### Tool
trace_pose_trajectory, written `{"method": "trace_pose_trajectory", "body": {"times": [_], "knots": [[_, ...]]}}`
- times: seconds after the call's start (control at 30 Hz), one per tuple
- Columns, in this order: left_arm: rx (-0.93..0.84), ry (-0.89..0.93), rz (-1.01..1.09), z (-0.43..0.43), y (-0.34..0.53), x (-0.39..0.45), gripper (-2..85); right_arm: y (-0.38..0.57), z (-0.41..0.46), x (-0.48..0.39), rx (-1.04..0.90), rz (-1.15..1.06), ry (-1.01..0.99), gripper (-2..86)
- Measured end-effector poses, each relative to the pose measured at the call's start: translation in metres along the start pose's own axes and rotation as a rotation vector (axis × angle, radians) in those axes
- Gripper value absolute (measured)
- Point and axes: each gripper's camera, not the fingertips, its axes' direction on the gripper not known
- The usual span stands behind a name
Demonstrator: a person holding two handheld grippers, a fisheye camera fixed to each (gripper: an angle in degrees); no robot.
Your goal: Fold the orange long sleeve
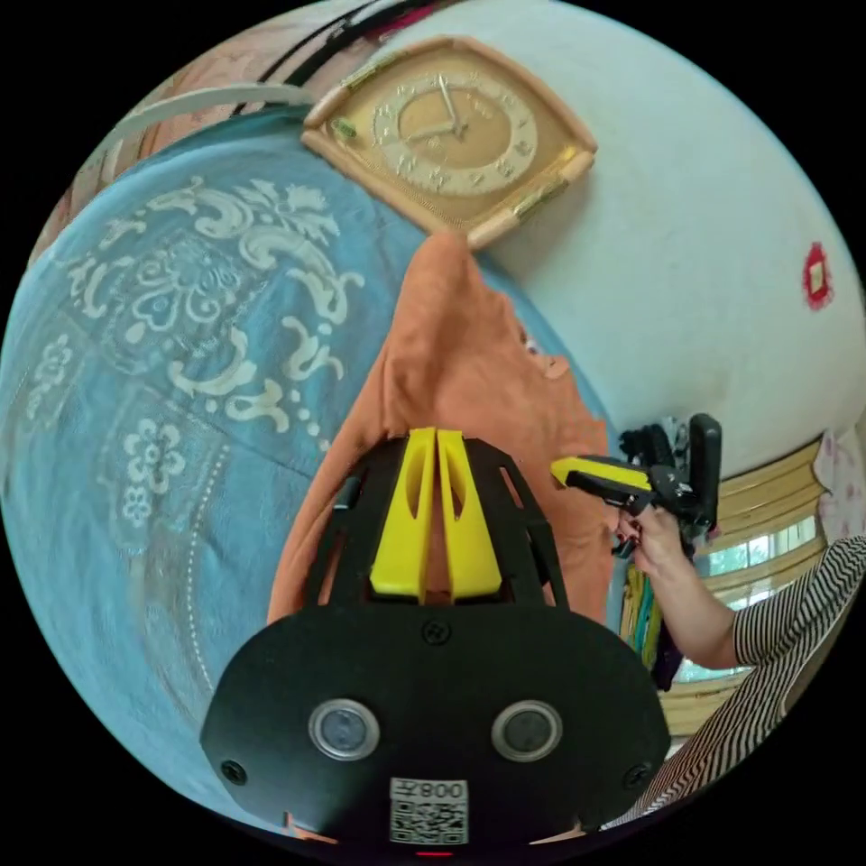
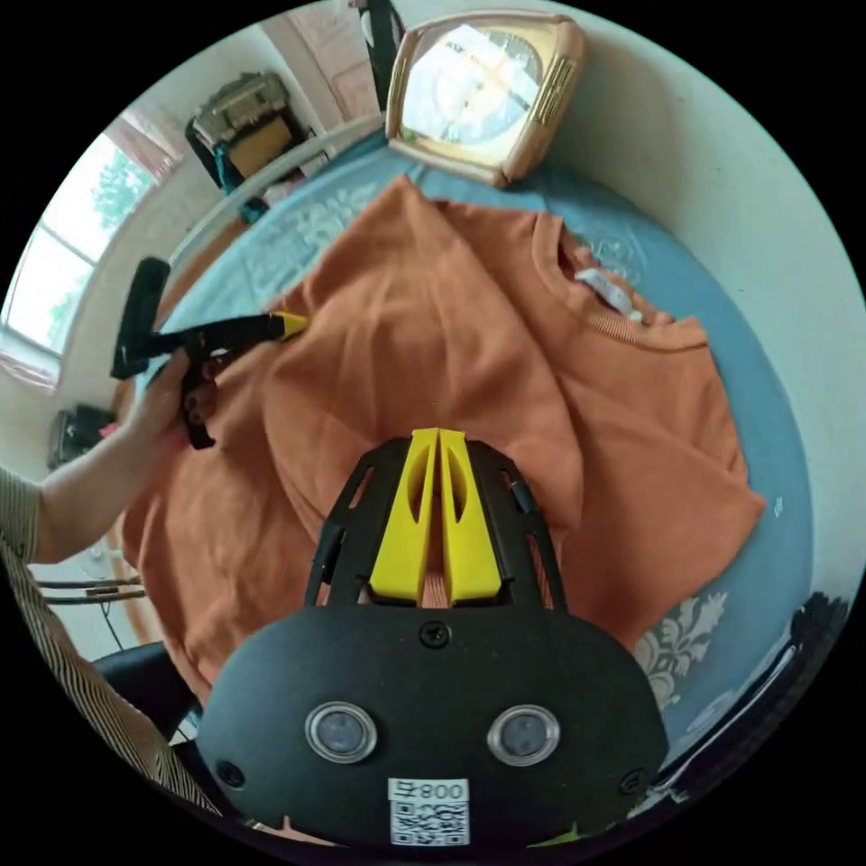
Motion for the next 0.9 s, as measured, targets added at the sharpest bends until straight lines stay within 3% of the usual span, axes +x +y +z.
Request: {"method": "trace_pose_trajectory", "body": {"times": [0.03,0.2,0.33,0.4,0.5,0.73,0.9], "knots": [[0.011,0.030,0.011,0.009,0.008,0.000,0.2,0.017,0.000,-0.005,0.075,0.036,0.005,0.2],[0.026,0.040,0.009,0.009,0.041,0.027,0.2,0.064,-0.022,-0.002,0.096,0.144,-0.157,0.2],[0.023,0.132,0.161,0.020,0.079,0.080,0.3,0.140,-0.062,-0.016,0.244,0.169,-0.097,0.2],[-0.046,0.116,0.216,0.039,0.096,0.099,0.3,0.171,-0.058,-0.025,0.206,0.171,-0.055,0.2],[-0.180,-0.050,0.306,0.082,0.128,0.117,0.2,0.215,-0.033,-0.040,0.107,0.119,-0.021,0.2],[-0.208,0.005,0.352,0.088,0.176,0.130,0.2,0.299,-0.024,-0.056,0.160,0.112,0.008,0.2],[-0.096,0.014,0.460,0.062,0.210,0.167,0.2,0.372,-0.049,-0.048,0.254,0.207,-0.015,0.1]]}}
